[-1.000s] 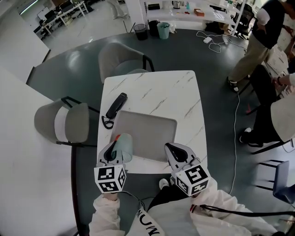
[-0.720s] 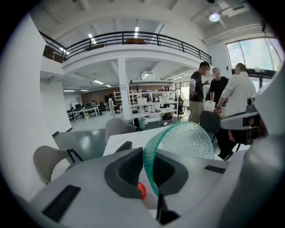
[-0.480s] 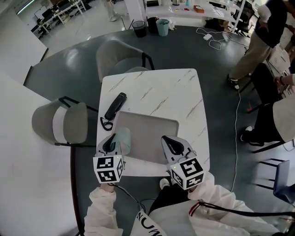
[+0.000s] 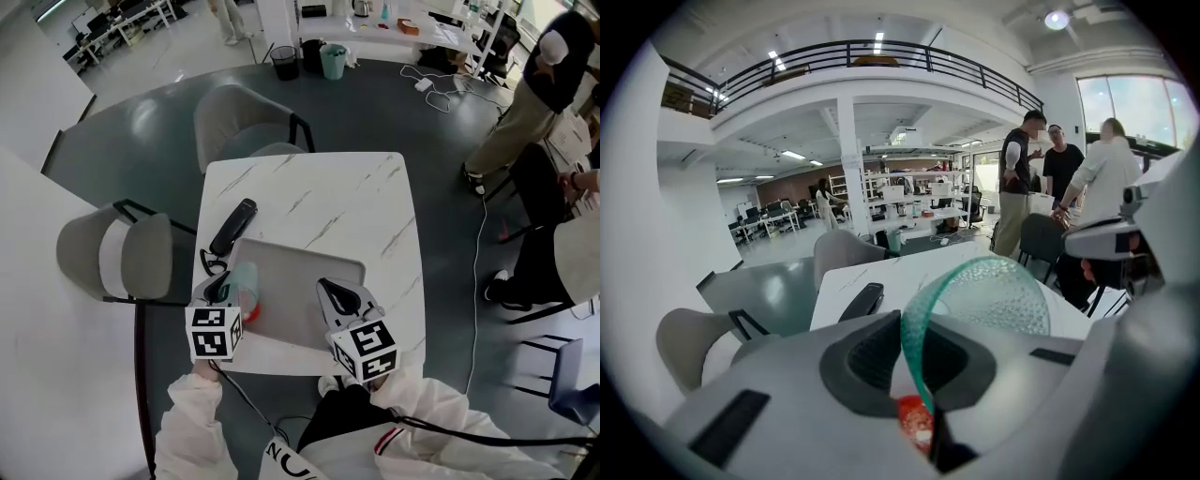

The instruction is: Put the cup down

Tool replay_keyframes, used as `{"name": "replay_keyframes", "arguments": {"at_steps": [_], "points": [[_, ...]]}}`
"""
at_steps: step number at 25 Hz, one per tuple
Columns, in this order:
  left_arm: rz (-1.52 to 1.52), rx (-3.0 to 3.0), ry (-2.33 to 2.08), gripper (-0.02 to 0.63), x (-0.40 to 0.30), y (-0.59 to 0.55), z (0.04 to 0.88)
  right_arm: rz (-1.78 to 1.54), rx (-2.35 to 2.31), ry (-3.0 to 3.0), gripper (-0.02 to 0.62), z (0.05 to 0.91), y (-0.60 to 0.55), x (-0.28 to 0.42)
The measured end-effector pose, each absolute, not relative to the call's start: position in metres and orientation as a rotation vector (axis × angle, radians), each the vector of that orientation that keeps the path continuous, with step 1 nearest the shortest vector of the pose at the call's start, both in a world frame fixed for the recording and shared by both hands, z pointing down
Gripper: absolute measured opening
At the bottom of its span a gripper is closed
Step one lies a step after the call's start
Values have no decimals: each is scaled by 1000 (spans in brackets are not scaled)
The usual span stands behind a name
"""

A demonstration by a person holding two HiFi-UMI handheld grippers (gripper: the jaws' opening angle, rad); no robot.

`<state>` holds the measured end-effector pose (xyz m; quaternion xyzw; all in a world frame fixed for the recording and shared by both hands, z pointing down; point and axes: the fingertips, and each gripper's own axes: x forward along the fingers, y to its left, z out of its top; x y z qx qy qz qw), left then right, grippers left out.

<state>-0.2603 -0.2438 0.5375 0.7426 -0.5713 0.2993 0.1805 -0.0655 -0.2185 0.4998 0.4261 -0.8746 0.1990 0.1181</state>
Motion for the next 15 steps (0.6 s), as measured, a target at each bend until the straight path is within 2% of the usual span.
{"name": "replay_keyframes", "arguments": {"at_steps": [15], "points": [[787, 2053, -1587, 25, -274, -266, 516, 592, 1204, -2584, 0, 502, -235, -86]]}}
